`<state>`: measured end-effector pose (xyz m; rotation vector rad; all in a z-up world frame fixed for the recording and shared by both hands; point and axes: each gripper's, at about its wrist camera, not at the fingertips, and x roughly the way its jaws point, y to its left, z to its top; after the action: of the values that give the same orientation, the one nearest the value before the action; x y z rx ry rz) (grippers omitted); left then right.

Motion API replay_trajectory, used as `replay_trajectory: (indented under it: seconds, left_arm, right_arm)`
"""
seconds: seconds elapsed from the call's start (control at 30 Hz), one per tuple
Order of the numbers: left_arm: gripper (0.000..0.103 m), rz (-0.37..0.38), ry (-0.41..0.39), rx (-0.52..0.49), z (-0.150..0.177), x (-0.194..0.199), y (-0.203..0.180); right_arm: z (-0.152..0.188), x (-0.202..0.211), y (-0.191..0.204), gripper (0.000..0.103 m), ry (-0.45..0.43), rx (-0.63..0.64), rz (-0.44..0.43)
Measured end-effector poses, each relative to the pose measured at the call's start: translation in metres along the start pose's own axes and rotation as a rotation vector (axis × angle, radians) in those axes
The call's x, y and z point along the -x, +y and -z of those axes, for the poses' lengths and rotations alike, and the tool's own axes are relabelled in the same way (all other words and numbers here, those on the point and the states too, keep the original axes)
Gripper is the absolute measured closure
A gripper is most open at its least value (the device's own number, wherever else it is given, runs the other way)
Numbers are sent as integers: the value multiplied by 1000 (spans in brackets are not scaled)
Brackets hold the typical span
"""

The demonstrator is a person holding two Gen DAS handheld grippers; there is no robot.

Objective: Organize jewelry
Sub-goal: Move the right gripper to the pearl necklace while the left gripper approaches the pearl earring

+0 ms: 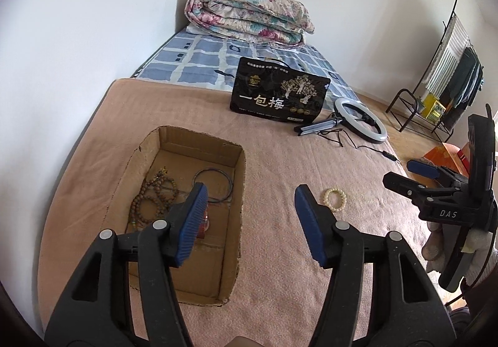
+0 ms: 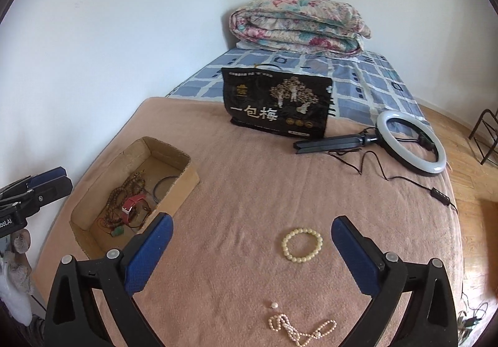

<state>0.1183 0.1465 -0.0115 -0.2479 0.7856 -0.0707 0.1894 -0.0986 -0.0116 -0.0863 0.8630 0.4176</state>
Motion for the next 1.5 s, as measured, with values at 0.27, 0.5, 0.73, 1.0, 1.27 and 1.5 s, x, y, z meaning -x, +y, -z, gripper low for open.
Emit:
replay_trajectory:
  seconds: [0.27, 0.5, 0.73, 1.0, 1.27, 1.5]
  left_arm:
    - [43, 39, 26, -66, 13, -14, -41]
    - [43, 87, 77, -110, 26, -32, -73]
    - [43, 115, 114, -142, 37, -48, -95]
    - [54, 158, 161, -205, 49, -65, -117]
    - [69, 209, 237, -238, 64, -89, -133]
    - [84, 258, 303, -255, 78, -116, -147]
  right_arm:
    - [30, 32, -64, 0, -15, -97, 60]
    - [66, 43, -97, 0, 17, -87, 96]
    - [102, 38, -102, 2, 75, -22, 56]
    - [131, 19, -97, 19, 148, 14, -51]
    - [149, 0, -62, 35, 211, 189, -152]
    - [156, -23, -61, 56, 266, 209, -193]
